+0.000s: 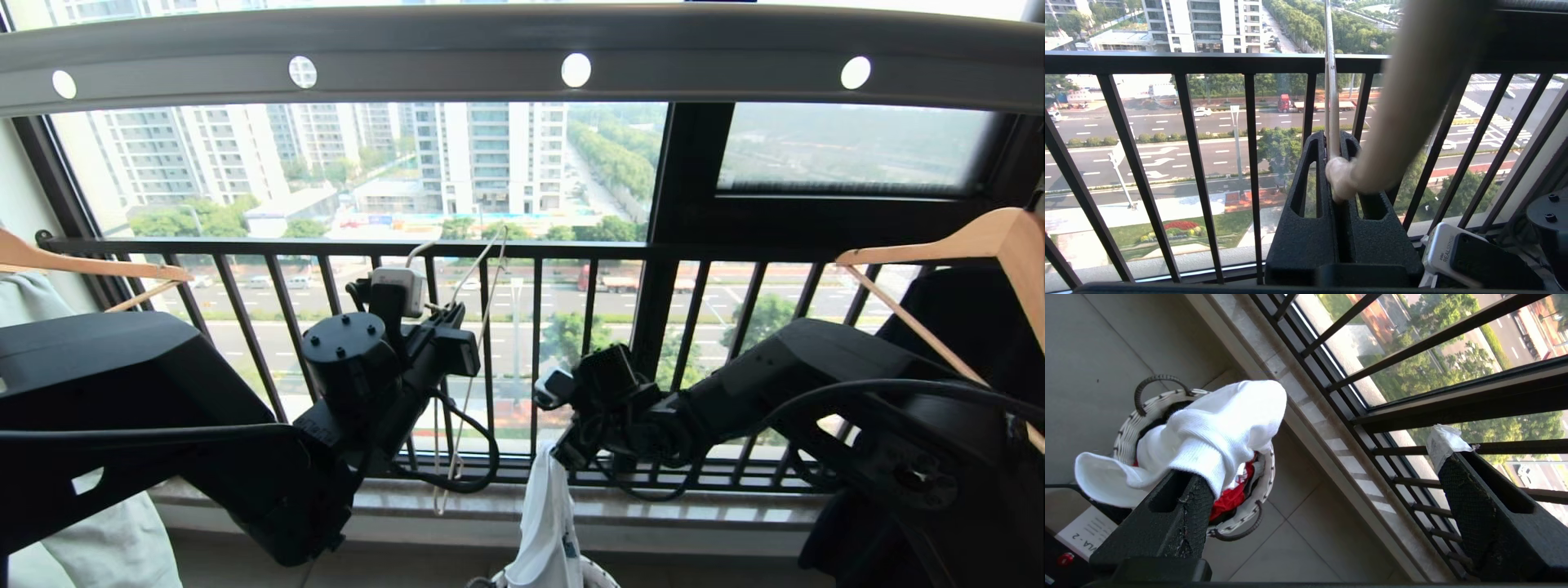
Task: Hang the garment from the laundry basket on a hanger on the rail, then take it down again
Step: Put clothes in the basket
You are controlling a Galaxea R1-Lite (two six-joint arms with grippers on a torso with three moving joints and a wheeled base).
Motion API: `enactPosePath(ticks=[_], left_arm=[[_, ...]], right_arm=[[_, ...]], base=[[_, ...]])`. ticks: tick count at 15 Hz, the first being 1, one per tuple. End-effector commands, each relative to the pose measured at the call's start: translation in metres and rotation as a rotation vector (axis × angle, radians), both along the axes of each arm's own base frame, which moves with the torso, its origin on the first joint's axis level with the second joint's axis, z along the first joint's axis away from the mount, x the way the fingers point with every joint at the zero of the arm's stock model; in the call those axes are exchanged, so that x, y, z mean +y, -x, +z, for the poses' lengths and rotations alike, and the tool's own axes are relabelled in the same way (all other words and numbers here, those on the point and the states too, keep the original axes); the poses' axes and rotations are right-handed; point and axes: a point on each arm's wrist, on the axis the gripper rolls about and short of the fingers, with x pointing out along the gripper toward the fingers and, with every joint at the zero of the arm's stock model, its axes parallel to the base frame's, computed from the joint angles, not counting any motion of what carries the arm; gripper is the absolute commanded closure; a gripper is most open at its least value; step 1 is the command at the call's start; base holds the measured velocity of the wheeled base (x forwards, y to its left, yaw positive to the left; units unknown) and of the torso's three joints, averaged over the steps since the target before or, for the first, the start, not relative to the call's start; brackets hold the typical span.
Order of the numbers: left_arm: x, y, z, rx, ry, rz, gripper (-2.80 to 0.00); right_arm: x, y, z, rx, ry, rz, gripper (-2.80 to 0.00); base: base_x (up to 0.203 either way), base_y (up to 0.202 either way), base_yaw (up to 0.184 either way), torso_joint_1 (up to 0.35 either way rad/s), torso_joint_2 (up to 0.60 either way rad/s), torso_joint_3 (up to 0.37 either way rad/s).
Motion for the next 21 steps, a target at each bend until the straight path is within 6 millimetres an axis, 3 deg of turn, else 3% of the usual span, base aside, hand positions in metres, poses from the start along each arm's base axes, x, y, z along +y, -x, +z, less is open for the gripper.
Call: enactPosePath(ticks=[1, 3, 6, 12, 15, 21], left_arm=[[0.001, 0.000, 0.001, -0.008, 0.006, 0.003, 0.00], [0.002, -0.001, 0.001, -0.008, 0.006, 0.008, 0.00], [0.006, -0.004, 0.000, -0.007, 0.005, 0.020, 0.00], [0.010, -0.007, 0.004, -0.017, 0.010, 0.032, 0.00], [0.010, -0.006, 0.003, -0.008, 0.005, 0.028, 0.00], [0.007, -0.004, -0.002, 0.041, -0.025, 0.020, 0.00]], right_arm=[[0.002, -0.004, 0.004, 0.075, 0.009, 0.041, -2.80], [0.003, -0.006, 0.013, 0.148, -0.007, 0.096, -2.80], [0.000, -0.024, 0.028, 0.187, -0.027, 0.128, -2.80], [-0.013, -0.033, 0.038, 0.254, -0.067, 0.157, -2.80], [-0.026, -0.012, 0.052, 0.308, -0.086, 0.102, -2.80], [-0.051, 0.060, 0.062, 0.326, -0.283, -0.151, -2.80]], base=[[0.000, 0.000, 0.000, 0.000, 0.00, 0.000], [0.000, 0.000, 0.000, 0.000, 0.00, 0.000], [0.000, 0.000, 0.000, 0.000, 0.00, 0.000], [0.000, 0.000, 0.000, 0.000, 0.00, 0.000], [0.000, 0.000, 0.000, 0.000, 0.00, 0.000], [0.000, 0.000, 0.000, 0.000, 0.00, 0.000]])
